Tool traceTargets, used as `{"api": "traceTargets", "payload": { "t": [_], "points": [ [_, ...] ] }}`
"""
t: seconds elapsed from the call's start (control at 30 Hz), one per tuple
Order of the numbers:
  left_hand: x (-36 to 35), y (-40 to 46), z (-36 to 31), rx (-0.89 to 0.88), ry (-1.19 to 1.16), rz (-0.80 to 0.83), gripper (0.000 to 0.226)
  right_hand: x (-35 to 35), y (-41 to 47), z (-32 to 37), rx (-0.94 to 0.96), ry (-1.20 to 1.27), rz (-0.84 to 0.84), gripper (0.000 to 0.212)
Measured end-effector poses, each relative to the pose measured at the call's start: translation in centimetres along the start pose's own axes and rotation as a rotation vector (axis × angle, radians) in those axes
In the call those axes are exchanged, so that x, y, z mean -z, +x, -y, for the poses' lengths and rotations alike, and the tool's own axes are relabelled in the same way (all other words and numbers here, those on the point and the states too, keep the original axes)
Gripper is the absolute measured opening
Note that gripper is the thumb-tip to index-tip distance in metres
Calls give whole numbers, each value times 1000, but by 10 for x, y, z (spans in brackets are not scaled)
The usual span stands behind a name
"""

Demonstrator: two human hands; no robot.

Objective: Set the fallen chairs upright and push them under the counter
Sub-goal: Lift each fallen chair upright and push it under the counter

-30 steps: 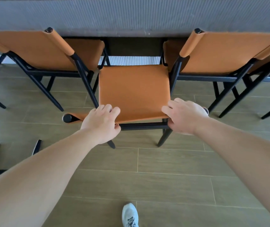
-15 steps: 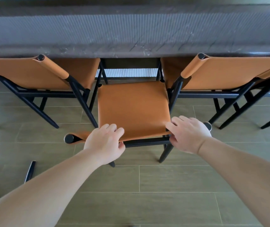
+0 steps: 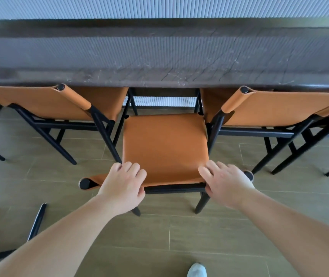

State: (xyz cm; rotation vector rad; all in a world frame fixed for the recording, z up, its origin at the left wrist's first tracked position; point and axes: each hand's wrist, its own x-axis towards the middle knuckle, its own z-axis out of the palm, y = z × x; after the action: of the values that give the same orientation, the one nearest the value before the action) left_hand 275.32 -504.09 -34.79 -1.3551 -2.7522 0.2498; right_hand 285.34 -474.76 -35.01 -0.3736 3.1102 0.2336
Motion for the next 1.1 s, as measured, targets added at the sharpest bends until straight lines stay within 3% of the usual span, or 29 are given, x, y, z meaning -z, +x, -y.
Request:
{"api": "traceTargets", "payload": {
  "t": [0.1,0.27,0.43,0.67,0.87,1.1],
  "points": [
    [4,-17,30,-27,91,42,35,-3,-7,-5,4,-57,12,72],
    [-3,-32,64,92,114,110,55,-16,-22,-8,-74,-128,80,76],
    [-4,-21,71,84,87,23,68,1,-5,-37,26,-100,45,59],
    [24,23,91,99,167,-74,67,38,42,-64,-13,-95,88,41],
    [33,55,94,191,129,19,76,53,64,-84,-69,-40,82,36],
    [51,93,121,191,167,-22,80,72,104,-110,-102,-12,83,34]
  ]
}}
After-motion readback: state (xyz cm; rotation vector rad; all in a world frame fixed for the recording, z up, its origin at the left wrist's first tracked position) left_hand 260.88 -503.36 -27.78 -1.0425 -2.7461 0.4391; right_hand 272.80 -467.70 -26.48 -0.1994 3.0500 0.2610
